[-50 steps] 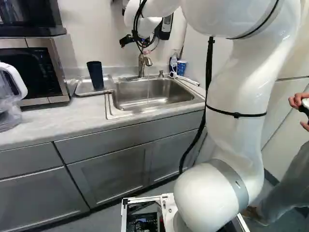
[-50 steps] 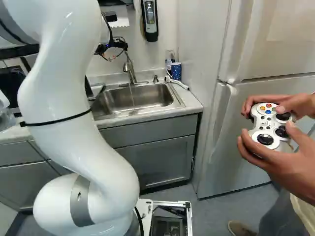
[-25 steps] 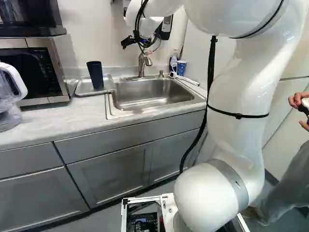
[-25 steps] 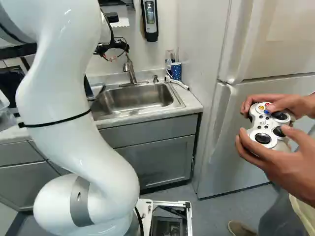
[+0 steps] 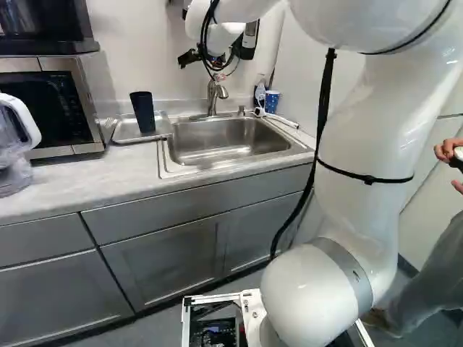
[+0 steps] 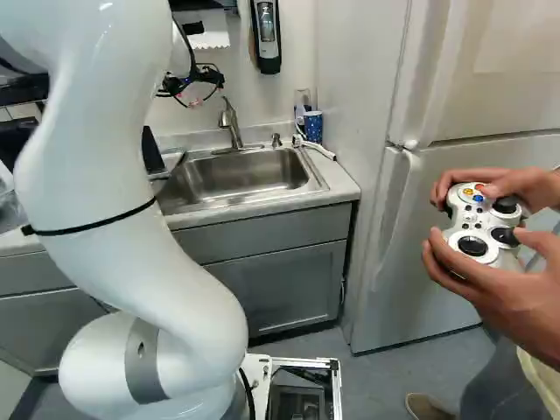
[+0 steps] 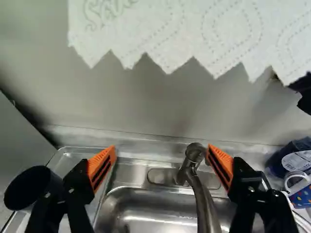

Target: Rinse the cup and place it in the tray

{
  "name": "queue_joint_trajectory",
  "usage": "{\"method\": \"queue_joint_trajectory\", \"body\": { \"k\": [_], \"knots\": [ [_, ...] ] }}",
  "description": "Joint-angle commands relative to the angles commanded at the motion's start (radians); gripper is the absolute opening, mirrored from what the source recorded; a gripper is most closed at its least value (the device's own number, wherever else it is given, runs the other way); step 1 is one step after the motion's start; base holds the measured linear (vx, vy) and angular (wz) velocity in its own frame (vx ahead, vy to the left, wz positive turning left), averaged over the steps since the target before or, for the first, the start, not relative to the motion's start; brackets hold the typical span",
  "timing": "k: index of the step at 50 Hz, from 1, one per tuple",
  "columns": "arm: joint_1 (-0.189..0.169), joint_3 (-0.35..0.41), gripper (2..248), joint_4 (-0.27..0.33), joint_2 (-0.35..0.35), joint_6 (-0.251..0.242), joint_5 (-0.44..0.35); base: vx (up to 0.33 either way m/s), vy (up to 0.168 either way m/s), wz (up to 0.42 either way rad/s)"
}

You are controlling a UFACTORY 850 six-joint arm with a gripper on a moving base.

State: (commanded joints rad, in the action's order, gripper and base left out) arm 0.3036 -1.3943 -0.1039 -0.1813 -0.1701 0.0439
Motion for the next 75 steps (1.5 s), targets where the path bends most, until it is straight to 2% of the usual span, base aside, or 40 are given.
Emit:
{"method": "queue_joint_trajectory", "body": {
  "k": [18, 42, 57, 75],
  "knots": [
    [0.031, 0.084, 247, 0.000, 0.078, 0.000, 0.017, 0.000, 0.000, 0.000],
    [0.050, 0.207, 247, 0.000, 0.199, 0.000, 0.162, 0.000, 0.000, 0.000],
    [0.033, 0.281, 247, 0.000, 0.275, 0.000, 0.266, 0.000, 0.000, 0.000],
    [-0.013, 0.354, 247, 0.000, 0.353, 0.000, 0.377, 0.000, 0.000, 0.000]
  ]
}}
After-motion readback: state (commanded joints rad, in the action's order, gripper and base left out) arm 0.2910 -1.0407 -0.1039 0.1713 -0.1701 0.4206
